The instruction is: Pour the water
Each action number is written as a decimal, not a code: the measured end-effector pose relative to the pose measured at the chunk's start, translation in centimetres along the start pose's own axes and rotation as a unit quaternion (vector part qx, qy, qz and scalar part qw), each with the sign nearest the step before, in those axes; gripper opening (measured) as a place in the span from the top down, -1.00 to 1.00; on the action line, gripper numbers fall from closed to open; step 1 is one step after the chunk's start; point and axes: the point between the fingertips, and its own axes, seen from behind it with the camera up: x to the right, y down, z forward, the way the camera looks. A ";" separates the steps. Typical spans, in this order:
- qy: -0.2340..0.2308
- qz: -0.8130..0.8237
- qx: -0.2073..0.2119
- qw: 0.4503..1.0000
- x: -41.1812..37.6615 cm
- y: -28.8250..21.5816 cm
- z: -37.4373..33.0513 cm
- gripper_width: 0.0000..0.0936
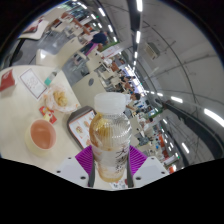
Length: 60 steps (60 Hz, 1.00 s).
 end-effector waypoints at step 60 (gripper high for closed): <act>-0.077 0.484 -0.078 0.868 -5.1 17.0 3.3 -0.84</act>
